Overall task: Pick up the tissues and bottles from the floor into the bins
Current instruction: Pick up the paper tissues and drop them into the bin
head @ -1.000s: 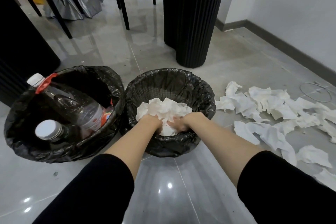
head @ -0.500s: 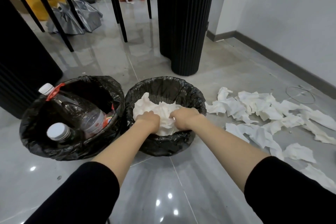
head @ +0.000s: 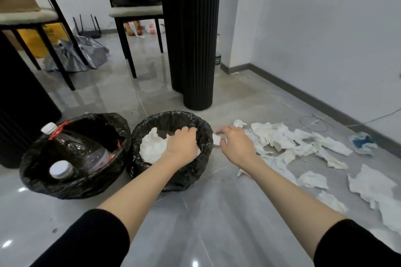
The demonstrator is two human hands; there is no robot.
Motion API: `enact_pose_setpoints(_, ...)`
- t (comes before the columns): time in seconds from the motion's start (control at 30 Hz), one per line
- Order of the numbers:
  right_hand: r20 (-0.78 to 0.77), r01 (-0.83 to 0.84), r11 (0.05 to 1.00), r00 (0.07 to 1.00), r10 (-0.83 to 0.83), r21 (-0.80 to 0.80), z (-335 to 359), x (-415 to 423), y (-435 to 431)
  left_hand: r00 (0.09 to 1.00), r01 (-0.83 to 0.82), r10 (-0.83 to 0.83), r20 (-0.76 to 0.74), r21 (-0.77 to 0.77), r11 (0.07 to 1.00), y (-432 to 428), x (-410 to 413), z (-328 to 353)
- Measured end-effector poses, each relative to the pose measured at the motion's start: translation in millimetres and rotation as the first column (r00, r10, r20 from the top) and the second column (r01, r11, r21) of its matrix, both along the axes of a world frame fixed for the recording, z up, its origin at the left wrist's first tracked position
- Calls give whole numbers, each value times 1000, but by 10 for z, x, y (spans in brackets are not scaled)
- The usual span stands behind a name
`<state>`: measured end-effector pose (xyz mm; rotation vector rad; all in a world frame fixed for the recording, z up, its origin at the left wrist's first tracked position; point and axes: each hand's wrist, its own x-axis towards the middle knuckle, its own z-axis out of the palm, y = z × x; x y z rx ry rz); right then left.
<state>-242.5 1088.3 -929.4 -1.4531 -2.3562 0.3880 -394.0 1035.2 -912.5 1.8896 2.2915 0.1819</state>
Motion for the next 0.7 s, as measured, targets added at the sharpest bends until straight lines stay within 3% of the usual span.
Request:
enact_pose_setpoints(0.47,-86,354,899,918,-386,-260,-97,1493,-328,945,133,-148,293,73,988,91,1294,84)
enact_pose_setpoints(0.7,-101,525,759,793,-600,-386,-408,2180,-459,895,224,-245,373,100,969,148,1929,-173)
